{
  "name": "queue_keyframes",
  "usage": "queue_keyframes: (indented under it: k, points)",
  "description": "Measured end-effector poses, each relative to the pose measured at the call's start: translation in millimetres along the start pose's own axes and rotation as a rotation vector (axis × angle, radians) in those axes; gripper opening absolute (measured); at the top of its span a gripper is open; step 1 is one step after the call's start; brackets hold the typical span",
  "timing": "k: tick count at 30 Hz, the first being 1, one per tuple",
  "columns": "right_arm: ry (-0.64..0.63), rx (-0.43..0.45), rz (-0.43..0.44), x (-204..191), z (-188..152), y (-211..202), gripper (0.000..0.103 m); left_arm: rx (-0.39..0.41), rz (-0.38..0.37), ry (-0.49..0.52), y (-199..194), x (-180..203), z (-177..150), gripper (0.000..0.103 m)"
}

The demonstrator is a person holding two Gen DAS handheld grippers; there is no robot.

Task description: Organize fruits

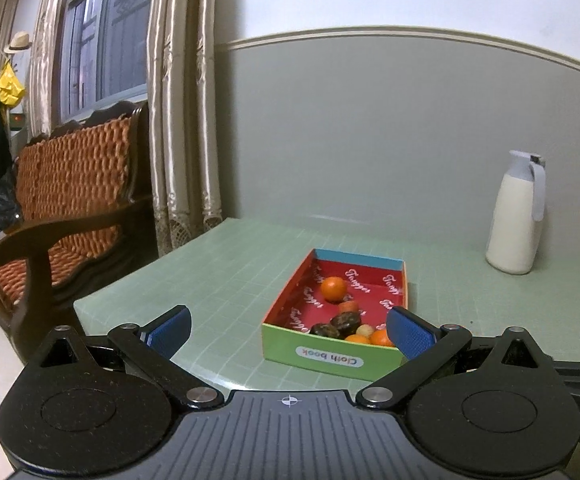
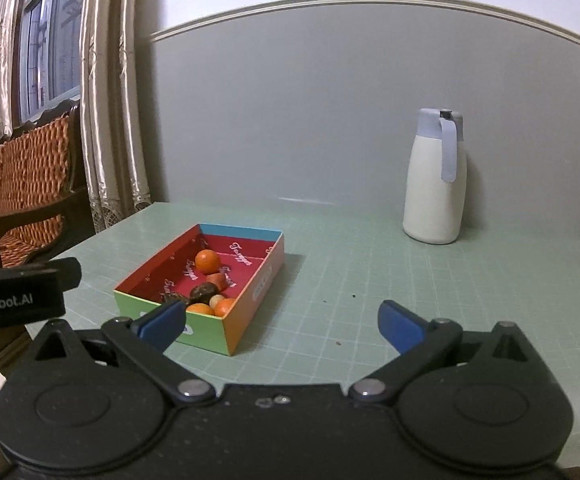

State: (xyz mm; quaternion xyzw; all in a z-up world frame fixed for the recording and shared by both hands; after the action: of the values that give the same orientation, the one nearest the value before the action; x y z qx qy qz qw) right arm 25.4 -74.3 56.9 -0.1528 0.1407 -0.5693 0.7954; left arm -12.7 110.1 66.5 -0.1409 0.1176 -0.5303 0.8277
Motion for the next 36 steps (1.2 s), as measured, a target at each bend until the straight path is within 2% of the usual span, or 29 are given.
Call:
queue_keyframes:
  k: [14, 36]
  points:
    - [0.012, -0.033, 0.014, -10, -5, 11, 0.103, -0.025, 0.021, -0.017, 10, -14, -6, 0.103]
    - [-0.002, -0.049, 0.03, -18, -5, 16, 0.103, -0.053, -0.002, -0.024, 17, -16, -10, 0.103]
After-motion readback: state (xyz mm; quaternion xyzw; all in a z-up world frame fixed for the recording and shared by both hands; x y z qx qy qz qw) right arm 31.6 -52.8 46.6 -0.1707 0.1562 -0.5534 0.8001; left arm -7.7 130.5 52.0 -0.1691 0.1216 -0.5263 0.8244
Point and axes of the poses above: each gripper's, at about its wrist camera, not at the fingertips, and y roughly the way its jaws point, x to its right, z to its top, the point moved 8 cm from there along y, roughly the way its jaws point, and after that the axes turned 3 degrees about z, right-handed, at the moved point
